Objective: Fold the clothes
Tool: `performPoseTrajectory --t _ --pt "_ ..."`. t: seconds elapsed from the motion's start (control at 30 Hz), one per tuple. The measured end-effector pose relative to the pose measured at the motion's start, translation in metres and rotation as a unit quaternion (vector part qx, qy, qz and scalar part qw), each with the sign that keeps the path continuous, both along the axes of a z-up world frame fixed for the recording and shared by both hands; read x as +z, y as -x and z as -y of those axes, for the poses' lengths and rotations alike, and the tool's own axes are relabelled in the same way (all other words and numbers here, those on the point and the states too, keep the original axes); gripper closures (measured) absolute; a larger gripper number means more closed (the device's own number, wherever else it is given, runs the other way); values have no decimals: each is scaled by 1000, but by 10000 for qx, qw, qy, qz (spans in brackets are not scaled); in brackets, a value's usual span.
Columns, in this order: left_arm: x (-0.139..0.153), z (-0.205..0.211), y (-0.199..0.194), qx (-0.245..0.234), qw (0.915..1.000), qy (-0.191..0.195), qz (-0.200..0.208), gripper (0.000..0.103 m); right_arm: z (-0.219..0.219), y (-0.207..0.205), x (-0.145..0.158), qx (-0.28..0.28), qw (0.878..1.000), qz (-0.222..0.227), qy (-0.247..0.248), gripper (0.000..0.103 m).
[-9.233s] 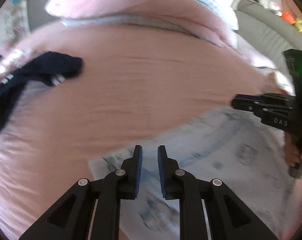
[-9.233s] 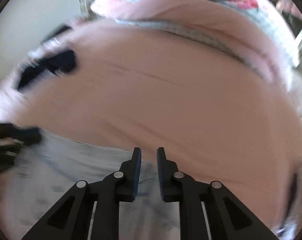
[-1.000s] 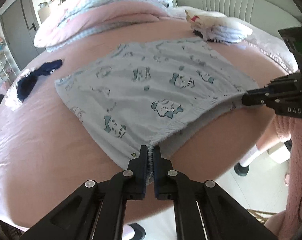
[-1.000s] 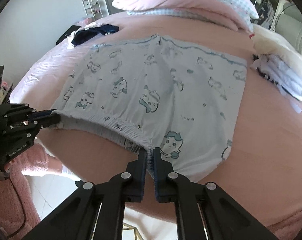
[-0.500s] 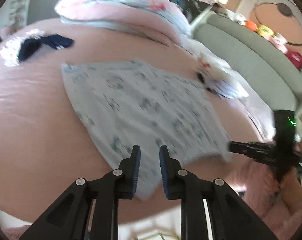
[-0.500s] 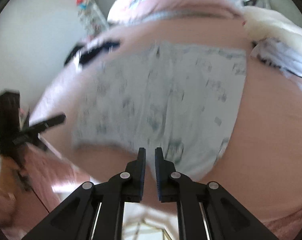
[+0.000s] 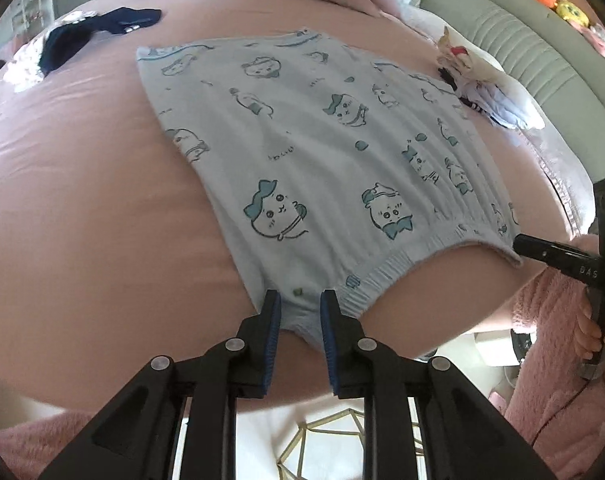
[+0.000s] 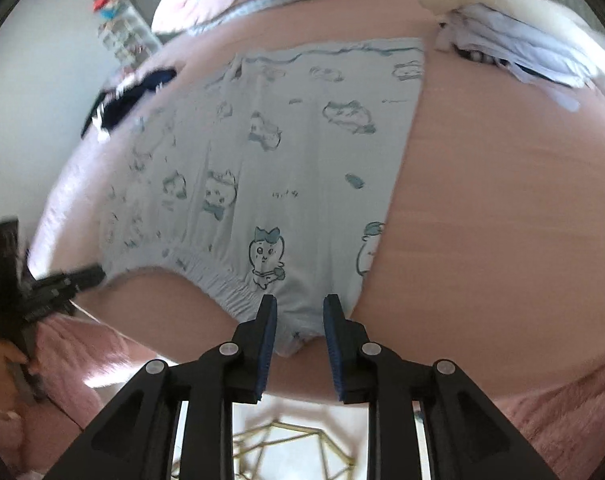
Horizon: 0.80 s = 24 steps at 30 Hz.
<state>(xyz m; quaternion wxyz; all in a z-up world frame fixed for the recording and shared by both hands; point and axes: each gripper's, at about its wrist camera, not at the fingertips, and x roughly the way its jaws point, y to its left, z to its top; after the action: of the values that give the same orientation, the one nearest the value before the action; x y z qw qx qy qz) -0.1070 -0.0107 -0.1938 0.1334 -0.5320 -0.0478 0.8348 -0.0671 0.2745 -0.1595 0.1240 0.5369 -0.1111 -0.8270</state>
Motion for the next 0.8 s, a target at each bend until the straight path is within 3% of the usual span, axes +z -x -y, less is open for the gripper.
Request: performPoseTrajectory --t 0.2,0.27,0.33,0.43,0.57,0.67,0.73,0.8 --pt "13 -26 8 -211 9988 20 -438 85 4 0 13 -5 9989 -465 -22 79" --pt "4 -38 15 -328 9991 -30 -278 85 18 3 4 160 9986 -310 -396 78" --pt "-3 -45 17 -385 9988 165 -239 85 20 4 -6 184 9958 -167 -877 77" --pt "-3 -51 17 -393 9983 337 -259 84 -2 5 -9 -461 9910 -160 -1244 77" --pt "5 -53 15 -392 9980 61 -490 84 -31 3 -2 -911 9920 -171 -859 77" --pt "14 -63 16 -523 9954 -134 -786 84 -23 -1 7 -674 9963 -431 -318 77" --pt "6 -68 20 -525 9968 -60 -599 83 -6 2 7 -321 9981 -487 -182 75" --pt "-6 -69 23 -478 9984 31 -316 82 11 8 -7 -15 9985 -215 -513 72"
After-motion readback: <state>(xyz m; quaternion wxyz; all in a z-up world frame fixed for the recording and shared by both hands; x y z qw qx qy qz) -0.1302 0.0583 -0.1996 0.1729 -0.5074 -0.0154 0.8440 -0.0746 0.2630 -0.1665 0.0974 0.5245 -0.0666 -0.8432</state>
